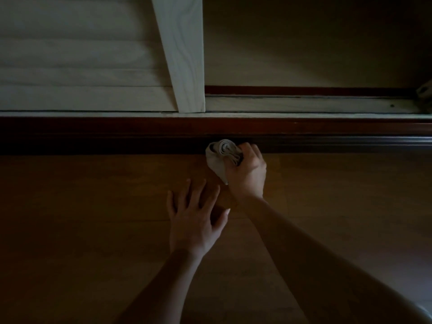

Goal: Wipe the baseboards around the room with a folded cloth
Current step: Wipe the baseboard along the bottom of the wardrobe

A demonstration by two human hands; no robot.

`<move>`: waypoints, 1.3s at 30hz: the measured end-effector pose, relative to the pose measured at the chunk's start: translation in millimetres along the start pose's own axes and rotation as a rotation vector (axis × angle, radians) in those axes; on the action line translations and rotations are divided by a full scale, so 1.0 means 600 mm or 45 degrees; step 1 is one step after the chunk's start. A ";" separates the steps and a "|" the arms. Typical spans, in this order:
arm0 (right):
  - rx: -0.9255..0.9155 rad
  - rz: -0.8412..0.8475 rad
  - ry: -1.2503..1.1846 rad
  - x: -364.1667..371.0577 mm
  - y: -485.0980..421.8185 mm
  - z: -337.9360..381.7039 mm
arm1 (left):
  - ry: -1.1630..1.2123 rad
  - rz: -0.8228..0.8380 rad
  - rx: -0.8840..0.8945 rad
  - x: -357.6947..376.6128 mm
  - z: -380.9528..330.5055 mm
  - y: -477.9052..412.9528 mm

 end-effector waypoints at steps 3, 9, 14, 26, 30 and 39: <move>0.034 -0.050 0.056 -0.025 -0.008 -0.035 | -0.002 -0.020 -0.001 0.001 0.000 0.001; 0.129 -0.130 0.156 -0.105 -0.033 -0.119 | -0.019 -0.017 -0.001 0.002 0.000 0.002; 0.175 -0.116 0.189 -0.166 -0.053 -0.176 | -0.032 0.008 -0.041 -0.004 -0.029 -0.003; 0.074 -0.093 0.045 -0.165 -0.059 -0.201 | 0.004 0.112 0.094 0.040 -0.170 -0.026; 0.084 -0.057 -0.020 -0.148 -0.055 -0.182 | -0.038 0.096 0.046 0.047 -0.186 -0.028; 0.138 -0.044 -0.051 -0.160 -0.059 -0.196 | -0.059 0.204 0.012 0.037 -0.189 -0.030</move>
Point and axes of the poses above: each hand's wrist, its own y-axis away from the middle knuckle, its own x-axis out of the palm, z = x × y, the point moved 1 cm from there along -y, towards the middle knuckle, and after that the axes turned 8 degrees about y, right-handed, at the moved point
